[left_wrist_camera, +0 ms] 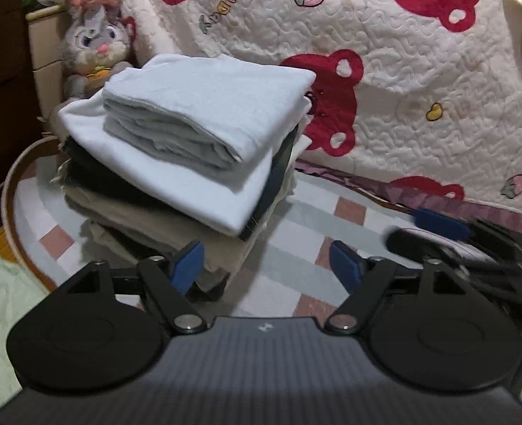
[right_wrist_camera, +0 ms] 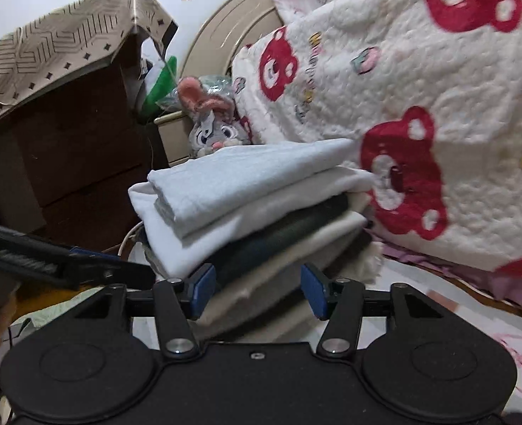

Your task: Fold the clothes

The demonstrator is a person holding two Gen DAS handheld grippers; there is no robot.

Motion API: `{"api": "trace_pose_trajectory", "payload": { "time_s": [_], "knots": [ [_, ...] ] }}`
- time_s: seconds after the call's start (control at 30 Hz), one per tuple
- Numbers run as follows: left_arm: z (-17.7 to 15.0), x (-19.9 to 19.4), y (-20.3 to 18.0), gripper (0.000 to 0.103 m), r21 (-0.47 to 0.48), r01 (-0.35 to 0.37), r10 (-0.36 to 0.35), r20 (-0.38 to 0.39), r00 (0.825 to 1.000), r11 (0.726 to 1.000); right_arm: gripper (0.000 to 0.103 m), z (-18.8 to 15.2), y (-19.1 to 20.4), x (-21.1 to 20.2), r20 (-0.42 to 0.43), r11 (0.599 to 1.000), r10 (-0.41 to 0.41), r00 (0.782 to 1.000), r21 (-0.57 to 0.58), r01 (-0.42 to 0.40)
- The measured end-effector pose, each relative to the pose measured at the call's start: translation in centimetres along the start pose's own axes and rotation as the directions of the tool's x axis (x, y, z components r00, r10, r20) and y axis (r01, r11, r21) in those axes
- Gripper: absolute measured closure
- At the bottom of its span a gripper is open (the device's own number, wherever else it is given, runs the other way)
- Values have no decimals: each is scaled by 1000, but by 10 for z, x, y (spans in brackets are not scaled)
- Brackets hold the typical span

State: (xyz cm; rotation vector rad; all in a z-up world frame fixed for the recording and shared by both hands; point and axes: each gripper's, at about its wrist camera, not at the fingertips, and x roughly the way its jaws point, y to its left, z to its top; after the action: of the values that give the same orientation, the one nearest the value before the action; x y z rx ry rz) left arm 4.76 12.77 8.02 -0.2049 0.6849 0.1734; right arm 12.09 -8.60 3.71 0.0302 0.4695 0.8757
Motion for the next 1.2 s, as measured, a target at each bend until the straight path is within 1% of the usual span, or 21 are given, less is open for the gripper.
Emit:
{"api": "trace_pose_trajectory", "payload": {
  "time_s": [0.07,0.1,0.13,0.27,0.37,0.5,0.6,0.7,0.83,0.93,1.07,1.2],
  "knots": [
    [-10,-5,-16,18,-17,-63,63,22,998,998,40,-15,-3,-20,-1,999,-39,999,-5,39],
    [-17,-6,-24,14,-7,-86,86,20,996,996,40,-23,-4,-30,-1,998,-59,998,-7,59],
    [-23,-6,-33,13,5,-108,108,18,994,994,40,-30,-5,-41,-1,997,-78,997,-9,78],
    [-44,-10,-64,11,80,-150,152,-19,988,985,40,-61,-10,-81,-1,988,-156,988,-19,156],
    [-59,-16,-80,8,109,-150,154,-31,988,983,35,-72,-13,-99,0,983,-182,983,-6,182],
    [-77,-23,-97,8,135,-146,154,-57,986,980,35,-83,-16,-119,0,978,-208,978,17,208],
    [-86,-29,-106,8,151,-135,147,-73,986,979,34,-86,-12,-132,5,980,-197,980,20,197],
    [-94,-37,-114,8,175,-146,157,-54,986,974,32,-87,-4,-143,13,983,-184,983,-2,184],
    [-104,-42,-125,8,216,-142,157,-54,986,966,30,-95,-2,-148,1,979,-203,979,1,203],
    [-106,-41,-128,8,224,-124,144,-75,987,967,30,-101,-2,-150,-15,977,-214,977,-4,214],
    [-111,-41,-134,8,242,-92,118,-95,988,966,30,-107,-4,-156,0,976,-218,976,26,218],
    [-116,-45,-137,7,254,-98,123,-83,989,962,30,-109,-6,-161,12,975,-220,976,47,219]
  ]
}}
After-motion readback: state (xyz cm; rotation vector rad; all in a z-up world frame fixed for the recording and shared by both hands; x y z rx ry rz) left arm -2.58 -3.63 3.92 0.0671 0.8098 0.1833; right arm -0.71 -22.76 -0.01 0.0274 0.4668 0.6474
